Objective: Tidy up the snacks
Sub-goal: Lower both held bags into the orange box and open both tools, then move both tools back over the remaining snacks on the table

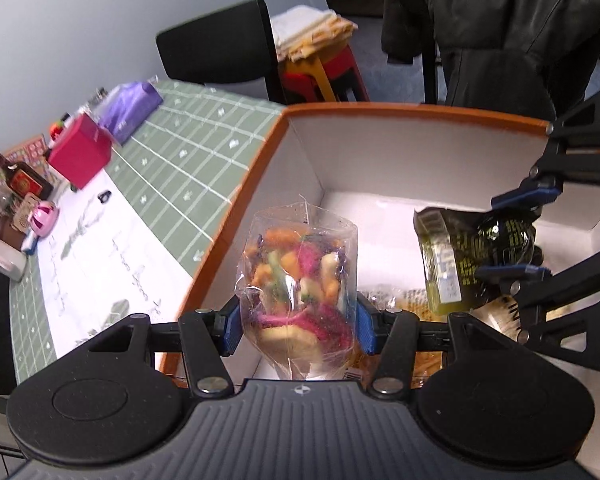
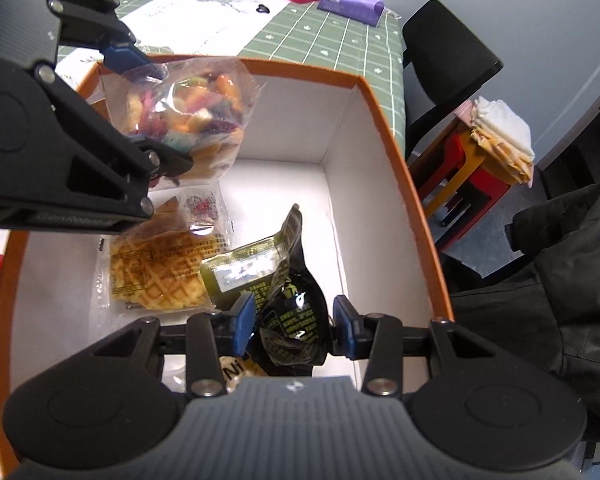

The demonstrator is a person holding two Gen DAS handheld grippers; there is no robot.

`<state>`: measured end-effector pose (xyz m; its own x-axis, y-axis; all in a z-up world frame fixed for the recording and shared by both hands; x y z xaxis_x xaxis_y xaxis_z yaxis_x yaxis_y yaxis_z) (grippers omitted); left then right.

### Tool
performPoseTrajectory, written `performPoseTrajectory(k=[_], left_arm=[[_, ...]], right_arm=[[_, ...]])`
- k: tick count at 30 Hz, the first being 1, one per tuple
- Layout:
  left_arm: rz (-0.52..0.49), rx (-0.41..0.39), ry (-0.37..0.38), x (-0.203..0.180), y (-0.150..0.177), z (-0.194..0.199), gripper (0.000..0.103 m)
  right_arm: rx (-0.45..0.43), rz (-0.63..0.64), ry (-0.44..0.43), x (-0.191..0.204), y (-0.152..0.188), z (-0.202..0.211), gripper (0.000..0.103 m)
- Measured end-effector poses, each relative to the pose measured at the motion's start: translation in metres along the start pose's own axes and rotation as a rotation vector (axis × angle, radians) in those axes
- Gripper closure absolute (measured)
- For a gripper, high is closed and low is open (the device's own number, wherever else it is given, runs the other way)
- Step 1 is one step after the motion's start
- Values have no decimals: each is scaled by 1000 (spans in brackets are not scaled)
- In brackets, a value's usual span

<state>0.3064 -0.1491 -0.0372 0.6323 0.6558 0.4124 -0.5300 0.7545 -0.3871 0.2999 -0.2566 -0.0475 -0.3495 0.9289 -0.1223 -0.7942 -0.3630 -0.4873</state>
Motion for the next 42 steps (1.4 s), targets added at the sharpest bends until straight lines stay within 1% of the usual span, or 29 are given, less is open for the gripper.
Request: performPoseTrajectory(k=[5,8,11,14,18,20,22,25,27,29,30,32,38,41,42], left_arm=[[5,23,23,0,4,-16,41],[7,51,24,3,5,-25,41],[19,75,41,5,7,-32,37],[14,89,36,5,9,-38,33],[-5,101,32,2,11,-42,31],[4,110,37,2,10,-42,20],[5,114,51,3,9,-41,14],[4,113,55,3,8,-38,13],[9,98,45,4,7,-34,13],[21,77,34,5,5,-27,13],[29,66,34,5,4,-23,13],[48,42,40,7,1,-12,13],[81,-19,39,10,-5,21,13],[97,-40,36,13,-3,38,13],[108,-47,35,14,-2,45,13]], right_arm=[[34,15,-5,3,-4,-17,62],[50,26,-4,7,-6,-22,61],[54,38,2,9,-8,-25,61],[64,43,11,11,-9,-30,61],[67,52,14,14,-9,-34,56],[68,59,21,17,-8,-35,53],[66,65,26,18,-9,-36,51],[60,57,28,17,-10,-32,45],[49,46,33,15,-10,-27,36],[37,35,37,13,-11,-21,34],[33,31,36,12,-12,-18,29],[22,20,26,10,-11,-10,21],[-8,19,34,11,-8,14,18],[-30,19,42,15,-7,30,12],[-43,19,47,16,-6,36,12]])
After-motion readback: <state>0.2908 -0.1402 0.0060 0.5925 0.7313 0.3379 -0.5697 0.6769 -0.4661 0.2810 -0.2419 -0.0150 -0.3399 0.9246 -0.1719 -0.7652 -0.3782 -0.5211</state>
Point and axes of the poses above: each gripper's, at about its wrist camera, not at the fingertips, and z roughly against the way its jaws point, x to its left, y to its underside, the point moved 2 cm from there along -z, roughly the way its jaws point, and after that the axes turned 9 degrees about -z, right-handed, at the moved point
